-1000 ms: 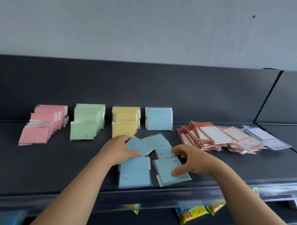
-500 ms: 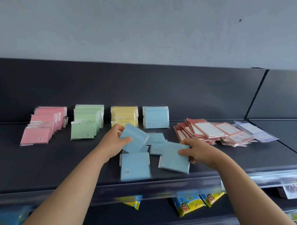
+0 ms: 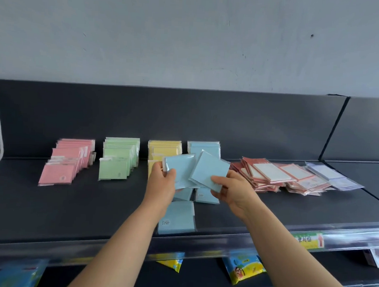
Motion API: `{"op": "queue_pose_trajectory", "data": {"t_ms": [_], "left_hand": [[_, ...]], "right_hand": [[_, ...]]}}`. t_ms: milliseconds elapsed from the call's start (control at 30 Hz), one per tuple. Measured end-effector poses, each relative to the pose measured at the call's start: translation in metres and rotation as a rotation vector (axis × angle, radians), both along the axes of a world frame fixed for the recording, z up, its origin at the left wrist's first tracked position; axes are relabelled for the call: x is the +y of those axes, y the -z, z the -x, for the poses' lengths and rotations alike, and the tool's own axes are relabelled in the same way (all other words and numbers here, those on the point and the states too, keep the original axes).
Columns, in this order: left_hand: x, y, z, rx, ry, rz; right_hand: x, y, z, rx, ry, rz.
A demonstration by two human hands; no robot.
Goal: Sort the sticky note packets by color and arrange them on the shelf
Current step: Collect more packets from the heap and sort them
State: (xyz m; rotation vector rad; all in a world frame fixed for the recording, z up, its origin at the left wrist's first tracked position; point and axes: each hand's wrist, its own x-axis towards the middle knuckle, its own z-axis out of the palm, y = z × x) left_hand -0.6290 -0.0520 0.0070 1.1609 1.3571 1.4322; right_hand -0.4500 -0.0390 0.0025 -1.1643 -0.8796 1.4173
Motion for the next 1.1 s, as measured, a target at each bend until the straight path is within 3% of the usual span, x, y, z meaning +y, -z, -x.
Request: {"op": "queue_pose_trajectory", "data": {"t_ms": [167, 267, 400, 500, 633, 800, 933, 1000, 1100], "left_hand": [[-0.009, 0.001, -0.015, -0.132, 0.064, -0.02], [-0.012, 0.002, -0.015, -0.043, 0.079, -0.046], [-0.012, -0.001, -0.001, 0.045, -0.077, -0.129], [-0.012, -0.002, 0.021, -0.034, -0.187, -0.148], [-0.013, 0.007, 0.045, -0.086, -0.318, -0.106], [-0.015, 0.019, 0.057, -0.03, -0.336, -0.014], [-0.017, 0.024, 0.065, -0.023, -0.319, 0.013], [-0.017, 0.024, 0.069, -0.027, -0.303, 0.023], [-0.019, 0.024, 0.07, -0.023, -0.282, 0.025]], "right_hand": [[-0.003, 0.003, 0.023, -0.224, 0.004, -0.006], [-0.006, 0.001, 0.031, -0.304, -0.003, -0.032], [-0.002, -0.002, 0.027, -0.549, -0.074, -0.093], [0.006, 0.003, 0.017, -0.782, -0.054, -0.239], [0.013, 0.009, 0.028, -1.04, -0.223, -0.378], [0.027, 0.013, 0.045, -1.192, -0.356, -0.361], [0.019, 0.003, 0.045, -1.129, -0.379, -0.395], [0.01, -0.002, 0.042, -1.115, -0.492, -0.415], [0.0, -0.003, 0.039, -1.243, -0.691, -0.373]]}}
